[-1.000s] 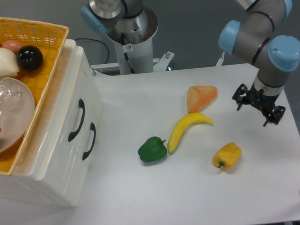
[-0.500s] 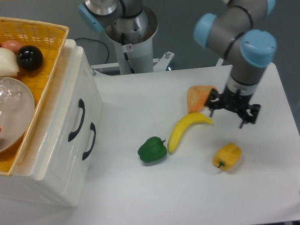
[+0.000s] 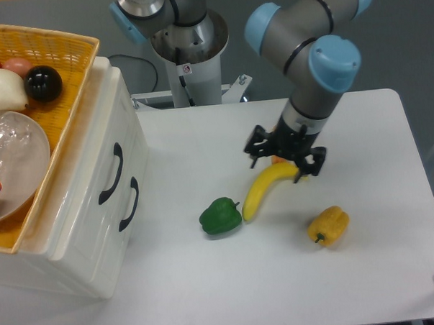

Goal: Slide open the top white drawer
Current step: 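Move the open gripper across the table to the upper drawer handle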

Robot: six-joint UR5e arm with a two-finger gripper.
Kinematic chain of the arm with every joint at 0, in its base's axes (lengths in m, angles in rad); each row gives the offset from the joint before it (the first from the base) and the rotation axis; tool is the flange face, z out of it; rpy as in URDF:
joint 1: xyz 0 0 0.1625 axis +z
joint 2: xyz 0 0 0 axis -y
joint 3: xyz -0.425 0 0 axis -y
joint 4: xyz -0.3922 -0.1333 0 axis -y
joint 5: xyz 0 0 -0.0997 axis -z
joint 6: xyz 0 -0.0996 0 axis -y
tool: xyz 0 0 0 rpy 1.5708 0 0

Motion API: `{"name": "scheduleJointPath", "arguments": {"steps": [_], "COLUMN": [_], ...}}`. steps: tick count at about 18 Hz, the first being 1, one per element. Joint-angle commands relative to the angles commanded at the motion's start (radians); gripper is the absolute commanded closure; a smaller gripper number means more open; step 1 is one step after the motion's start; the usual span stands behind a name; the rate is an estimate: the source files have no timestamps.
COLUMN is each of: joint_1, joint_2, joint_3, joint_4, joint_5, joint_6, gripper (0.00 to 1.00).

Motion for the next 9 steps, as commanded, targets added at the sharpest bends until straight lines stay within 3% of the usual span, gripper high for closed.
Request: {"name": "scheduleJointPath", "arguments": {"steps": [4, 9], "joint_1": [-0.069, -0.101], "joint_2": [0.029, 0.043], "joint_3": [-0.009, -0.009], "joint_4": [-0.003, -0.006], "joint_5": [-0.028, -0.049], "joint_6": [-0.084, -0.146], "gripper": [0.00, 0.00]}}
